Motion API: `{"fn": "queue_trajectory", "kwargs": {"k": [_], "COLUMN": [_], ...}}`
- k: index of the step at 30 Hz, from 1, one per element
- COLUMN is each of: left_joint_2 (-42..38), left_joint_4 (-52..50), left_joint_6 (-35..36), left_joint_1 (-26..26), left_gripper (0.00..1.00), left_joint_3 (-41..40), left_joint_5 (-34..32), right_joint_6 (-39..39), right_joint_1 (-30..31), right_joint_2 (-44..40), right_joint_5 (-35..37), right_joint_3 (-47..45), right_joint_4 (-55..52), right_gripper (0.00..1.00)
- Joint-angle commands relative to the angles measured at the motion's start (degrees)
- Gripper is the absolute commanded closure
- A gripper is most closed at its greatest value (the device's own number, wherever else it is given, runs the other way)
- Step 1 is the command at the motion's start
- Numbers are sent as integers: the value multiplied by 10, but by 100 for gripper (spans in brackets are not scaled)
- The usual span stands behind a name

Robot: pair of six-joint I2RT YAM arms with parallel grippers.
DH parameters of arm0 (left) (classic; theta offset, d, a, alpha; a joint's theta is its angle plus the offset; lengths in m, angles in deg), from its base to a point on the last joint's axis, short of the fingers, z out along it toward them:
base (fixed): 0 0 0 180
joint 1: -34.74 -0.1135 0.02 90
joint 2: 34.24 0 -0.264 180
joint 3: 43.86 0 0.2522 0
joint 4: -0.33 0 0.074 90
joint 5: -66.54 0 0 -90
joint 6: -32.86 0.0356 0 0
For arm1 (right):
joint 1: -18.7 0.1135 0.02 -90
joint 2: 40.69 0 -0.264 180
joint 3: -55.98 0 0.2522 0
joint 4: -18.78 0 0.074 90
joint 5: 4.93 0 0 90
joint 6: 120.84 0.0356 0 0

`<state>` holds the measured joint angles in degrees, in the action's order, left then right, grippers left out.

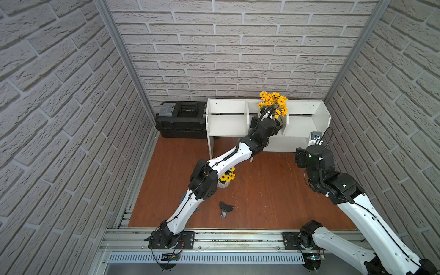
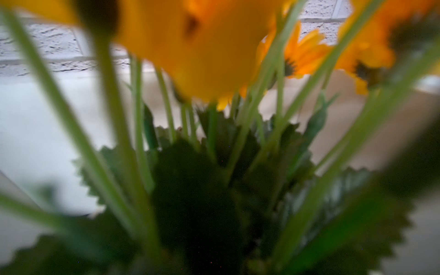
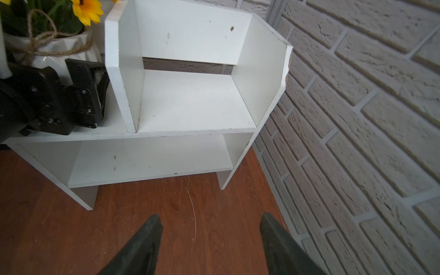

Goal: Take the sunflower pots off the shelves
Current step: Pick up the sunflower pot from the shelf.

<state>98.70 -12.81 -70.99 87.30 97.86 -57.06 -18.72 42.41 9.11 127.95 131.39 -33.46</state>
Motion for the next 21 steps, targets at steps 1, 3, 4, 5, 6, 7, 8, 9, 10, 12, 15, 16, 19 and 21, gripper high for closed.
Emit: {"fn": "queue_trajectory", "kwargs": {"k": [1,3,4,5,6,7,8,9,10,12,15,16,19,21], "left_joint_2": [-61,-68,-74,-79,-83,-88,-93,-97,-102,-111,-132,-142,-173,-194], "left_joint_4": [36,36,37,39,40,42,44,44,42,44,46,50,53,49], "left_joint_6": [16,20,22,23,25,28,31,31,31,35,35,36,41,44], "left_joint_1": [9,11,13,14,15,16,18,18,19,20,22,23,28,31], "left_gripper": [87,88,88,88,88,88,88,88,88,89,90,90,90,91], "left_joint_3": [-5,-8,-9,-12,-15,-18,-21,-23,-24,-31,-51,-60,-85,-98], "left_joint_5": [6,6,9,11,12,14,14,14,14,14,18,23,33,43], "right_joint_6": [28,38,43,48,51,55,57,59,62,66,69,70,74,80], "right_joint_1": [-4,-4,-3,-4,-4,-4,-4,-4,-4,-4,-5,-5,-7,-14], "right_joint_2": [-21,-27,-28,-28,-29,-29,-30,-29,-28,-26,-26,-27,-27,-24], "right_joint_5": [7,-1,-3,-4,-6,-7,-11,-13,-15,-21,-21,-20,-18,-24], "right_joint_3": [-20,-34,-41,-47,-53,-58,-63,-66,-68,-72,-82,-87,-98,-106], "right_joint_4": [20,19,16,14,13,13,15,15,15,17,22,25,28,30], "right_gripper": [39,40,40,40,40,39,39,39,39,39,37,35,24,18]}}
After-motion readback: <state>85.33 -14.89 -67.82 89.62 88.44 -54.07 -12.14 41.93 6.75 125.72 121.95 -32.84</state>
